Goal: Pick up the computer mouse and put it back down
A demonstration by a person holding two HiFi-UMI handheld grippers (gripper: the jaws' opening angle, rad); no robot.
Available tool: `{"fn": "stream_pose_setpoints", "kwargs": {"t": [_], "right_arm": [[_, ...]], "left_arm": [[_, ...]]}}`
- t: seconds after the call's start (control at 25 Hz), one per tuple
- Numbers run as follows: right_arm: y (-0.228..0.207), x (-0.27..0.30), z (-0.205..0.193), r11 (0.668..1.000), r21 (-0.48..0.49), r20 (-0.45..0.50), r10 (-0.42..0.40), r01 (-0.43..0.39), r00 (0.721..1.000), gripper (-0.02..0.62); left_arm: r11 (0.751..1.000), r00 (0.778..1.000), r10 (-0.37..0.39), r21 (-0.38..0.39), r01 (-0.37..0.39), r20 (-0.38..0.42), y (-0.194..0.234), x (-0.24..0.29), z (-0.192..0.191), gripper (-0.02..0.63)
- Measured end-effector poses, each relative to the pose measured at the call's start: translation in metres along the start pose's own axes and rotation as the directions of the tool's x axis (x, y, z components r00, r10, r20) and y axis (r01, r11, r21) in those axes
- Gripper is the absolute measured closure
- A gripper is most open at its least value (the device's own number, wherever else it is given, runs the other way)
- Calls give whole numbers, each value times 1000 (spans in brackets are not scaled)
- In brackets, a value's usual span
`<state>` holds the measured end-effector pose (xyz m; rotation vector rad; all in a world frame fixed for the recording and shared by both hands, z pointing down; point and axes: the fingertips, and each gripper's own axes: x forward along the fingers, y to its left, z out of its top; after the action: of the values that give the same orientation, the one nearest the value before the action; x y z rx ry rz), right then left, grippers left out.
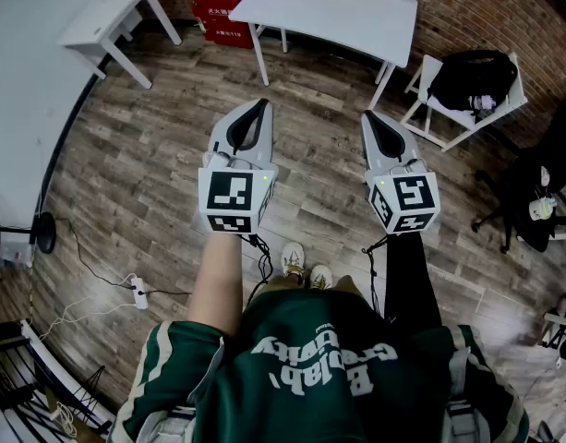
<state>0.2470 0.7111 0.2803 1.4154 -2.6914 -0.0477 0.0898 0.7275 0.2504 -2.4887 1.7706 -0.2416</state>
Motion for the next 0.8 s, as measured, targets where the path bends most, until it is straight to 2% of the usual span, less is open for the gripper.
{"fn": "stream_pose_setpoints", "kwargs": {"t": [0.36,0.68,0.8], "right_arm": [[29,38,6,1000,-23,-1,15,-15,1000,581],[29,49,10,1000,-5,23,-9,9,1000,581],[26,49,9,999,-11,12,-42,42,999,581]], "left_arm": [[1000,1000,-16,24,16,6,41,-1,-6,600],[1000,1000,2,22,-2,23,62,3,-6,601],[1000,999,-8,-8,8,39,65,3,-7,532]]}}
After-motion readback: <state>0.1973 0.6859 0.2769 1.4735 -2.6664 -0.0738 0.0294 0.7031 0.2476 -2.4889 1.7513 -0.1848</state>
